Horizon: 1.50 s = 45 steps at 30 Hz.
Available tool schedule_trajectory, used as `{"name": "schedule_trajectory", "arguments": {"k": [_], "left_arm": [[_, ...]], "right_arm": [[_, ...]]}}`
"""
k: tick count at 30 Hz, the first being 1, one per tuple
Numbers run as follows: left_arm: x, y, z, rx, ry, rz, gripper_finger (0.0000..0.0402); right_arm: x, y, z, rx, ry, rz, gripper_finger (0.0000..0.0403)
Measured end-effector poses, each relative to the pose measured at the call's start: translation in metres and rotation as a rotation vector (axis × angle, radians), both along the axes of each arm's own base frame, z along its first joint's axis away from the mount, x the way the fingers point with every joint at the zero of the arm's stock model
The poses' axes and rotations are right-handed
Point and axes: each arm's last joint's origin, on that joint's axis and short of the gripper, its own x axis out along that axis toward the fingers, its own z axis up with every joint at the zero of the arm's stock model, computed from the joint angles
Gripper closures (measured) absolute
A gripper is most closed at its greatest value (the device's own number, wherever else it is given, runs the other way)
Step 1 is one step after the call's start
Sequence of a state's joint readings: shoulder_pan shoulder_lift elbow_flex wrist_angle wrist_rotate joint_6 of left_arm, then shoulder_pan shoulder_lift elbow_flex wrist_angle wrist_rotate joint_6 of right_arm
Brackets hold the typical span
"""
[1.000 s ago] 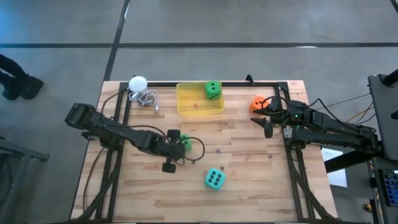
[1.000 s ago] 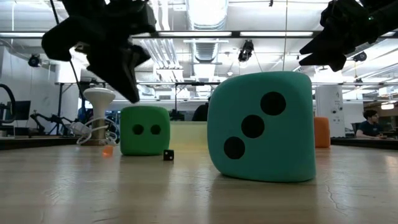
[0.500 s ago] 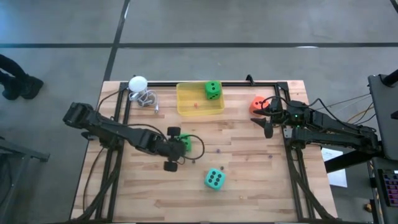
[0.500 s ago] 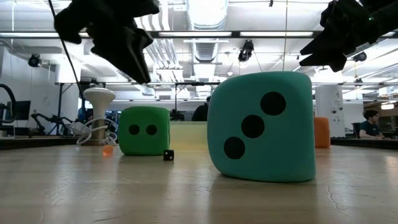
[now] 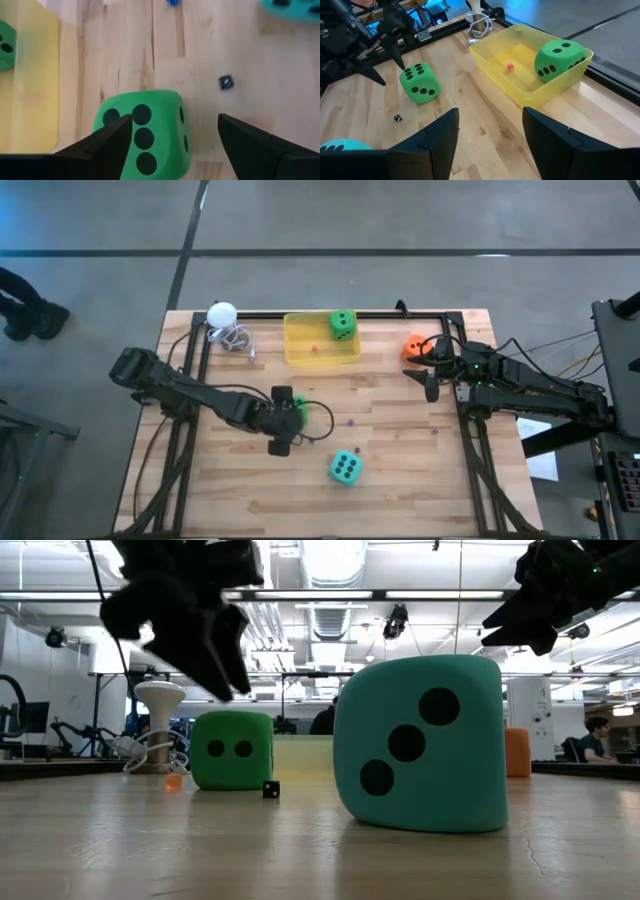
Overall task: Pick & Place Dice
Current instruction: Put the green large die into the yellow bin
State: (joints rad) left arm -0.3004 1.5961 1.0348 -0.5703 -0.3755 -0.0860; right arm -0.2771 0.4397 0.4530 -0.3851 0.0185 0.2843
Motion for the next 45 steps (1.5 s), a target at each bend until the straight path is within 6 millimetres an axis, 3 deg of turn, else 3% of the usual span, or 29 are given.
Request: {"name": "schedule_trajectory", "arguments": {"k": [4,10,22,31,39,45], "left_arm": [[0.004,-0.001,-0.010,0.039,0.068,-0.031,0.0106],[0.011,0.000,0.000,0.149,0.059,0.001,0.0118],[0.011,-0.002,-0.003,0.100,0.069,0.005,0.0099],[0.011,0.001,-0.003,0.158,0.043,0.055,0.0117],[0.005,0.000,-0.014,0.133,0.085,0.029,0.0130],[-0.002,0.008,-0.035,0.174,0.051,0.061,0.0132]], "right_arm": [[0.000,0.000,0.000,-0.005,0.001,0.002,0.0188],[0.000,0.000,0.000,-0.014,0.004,0.006,0.0188],[0.000,0.000,0.000,-0.013,0.004,0.005,0.0188],[0.000,0.000,0.000,-0.009,0.006,0.004,0.0188],[0.000,0.000,-0.001,-0.011,0.012,0.005,0.0188],[0.000,0.000,-0.001,-0.011,0.011,0.006,0.0188]]}}
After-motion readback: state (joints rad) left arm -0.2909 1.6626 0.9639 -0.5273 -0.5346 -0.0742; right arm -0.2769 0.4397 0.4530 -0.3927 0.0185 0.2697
